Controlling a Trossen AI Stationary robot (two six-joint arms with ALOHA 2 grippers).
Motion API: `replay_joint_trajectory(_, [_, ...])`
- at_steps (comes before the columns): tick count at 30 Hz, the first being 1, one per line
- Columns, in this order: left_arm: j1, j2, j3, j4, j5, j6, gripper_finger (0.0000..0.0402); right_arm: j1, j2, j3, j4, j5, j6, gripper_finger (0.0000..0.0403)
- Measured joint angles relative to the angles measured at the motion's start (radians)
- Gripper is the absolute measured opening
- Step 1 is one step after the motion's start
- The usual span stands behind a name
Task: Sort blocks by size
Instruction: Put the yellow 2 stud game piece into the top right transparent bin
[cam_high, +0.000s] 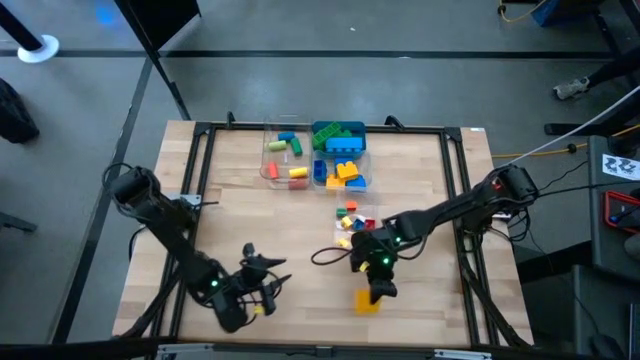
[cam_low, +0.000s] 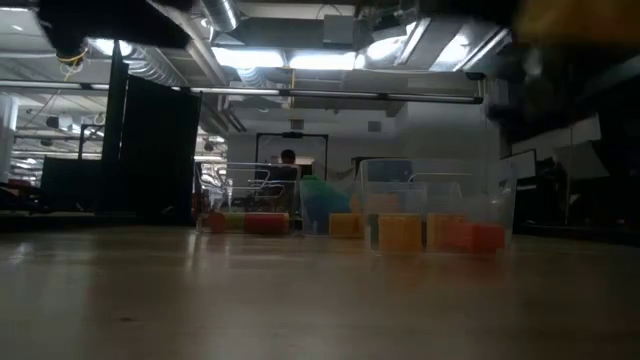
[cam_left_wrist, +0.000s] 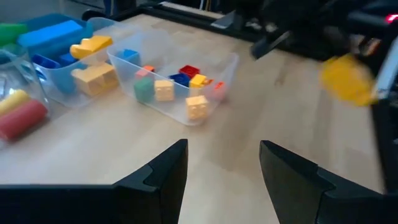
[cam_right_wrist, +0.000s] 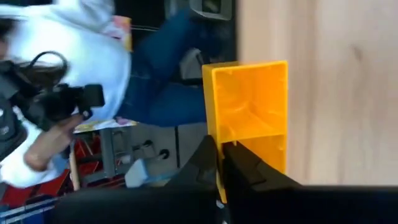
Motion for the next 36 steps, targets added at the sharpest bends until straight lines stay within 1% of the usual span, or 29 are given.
replay_joint_trajectory(2, [0.036, 0.0, 0.0, -0.001, 0.027, 0.04, 0.0184, -0.001, 0.0, 0.06, -0.025, -0.003, -0.048, 0.0009])
replay_joint_trajectory(4, [0.071, 0.0, 0.0, 0.0, 0.049, 0.07, 0.0184, -0.009, -0.001, 0.133, -0.104, 0.008, -0.132, 0.0006])
replay_joint_trajectory(5, [0.085, 0.0, 0.0, 0.0, 0.059, 0.087, 0.0184, -0.013, -0.001, 0.172, -0.164, 0.03, -0.184, 0.0006])
replay_joint_trajectory(7, [0.11, 0.0, 0.0, -0.001, 0.069, 0.1, 0.0184, -0.029, -0.002, 0.253, -0.313, 0.116, -0.301, 0.0006])
replay_joint_trajectory(10, [0.136, 0.0, 0.0, -0.001, 0.09, 0.112, 0.0184, -0.065, -0.002, 0.377, -0.542, 0.3, -0.486, 0.0009])
replay_joint_trajectory(13, [0.15, 0.0, 0.0, -0.001, 0.102, 0.109, 0.0184, -0.112, -0.002, 0.477, -0.691, 0.545, -0.663, 0.001])
replay_joint_trajectory(14, [0.15, 0.0, 0.0, -0.001, 0.102, 0.105, 0.0184, -0.132, -0.002, 0.501, -0.711, 0.631, -0.718, 0.0009])
replay_joint_trajectory(16, [0.15, 0.0, 0.0, -0.001, 0.103, 0.092, 0.0184, -0.179, -0.003, 0.528, -0.698, 0.788, -0.819, 0.0007])
replay_joint_trajectory(17, [0.15, 0.0, 0.0, -0.001, 0.103, 0.086, 0.0184, -0.21, -0.003, 0.536, -0.68, 0.851, -0.865, 0.0007])
replay_joint_trajectory(18, [0.148, 0.0, 0.0, -0.001, 0.103, 0.079, 0.0184, -0.243, -0.003, 0.536, -0.653, 0.887, -0.903, 0.0008])
replay_joint_trajectory(20, [0.141, 0.0, 0.0, -0.002, 0.103, 0.058, 0.0184, -0.316, 0.007, 0.536, -0.602, 0.9, -0.948, 0.0009])
replay_joint_trajectory(23, [0.134, 0.0, 0.0, -0.004, 0.103, 0.044, 0.0184, -0.433, 0.043, 0.536, -0.562, 0.838, -0.977, 0.0009])
replay_joint_trajectory(27, [0.127, 0.0, 0.0, -0.006, 0.103, 0.044, 0.0184, -0.557, 0.108, 0.536, -0.547, 0.772, -0.987, 0.001])
replay_joint_trajectory(30, [0.127, 0.0, 0.0, -0.01, 0.103, 0.044, 0.0184, -0.615, 0.162, 0.536, -0.545, 0.756, -0.987, 0.002])
replay_joint_trajectory(33, [0.129, 0.0, 0.0, -0.01, 0.104, 0.046, 0.0184, -0.646, 0.202, 0.536, -0.541, 0.756, -0.987, 0.0035])
replay_joint_trajectory(36, [0.141, 0.0, 0.0, -0.01, 0.099, 0.086, 0.0184, -0.658, 0.23, 0.536, -0.543, 0.787, -0.995, 0.0051])
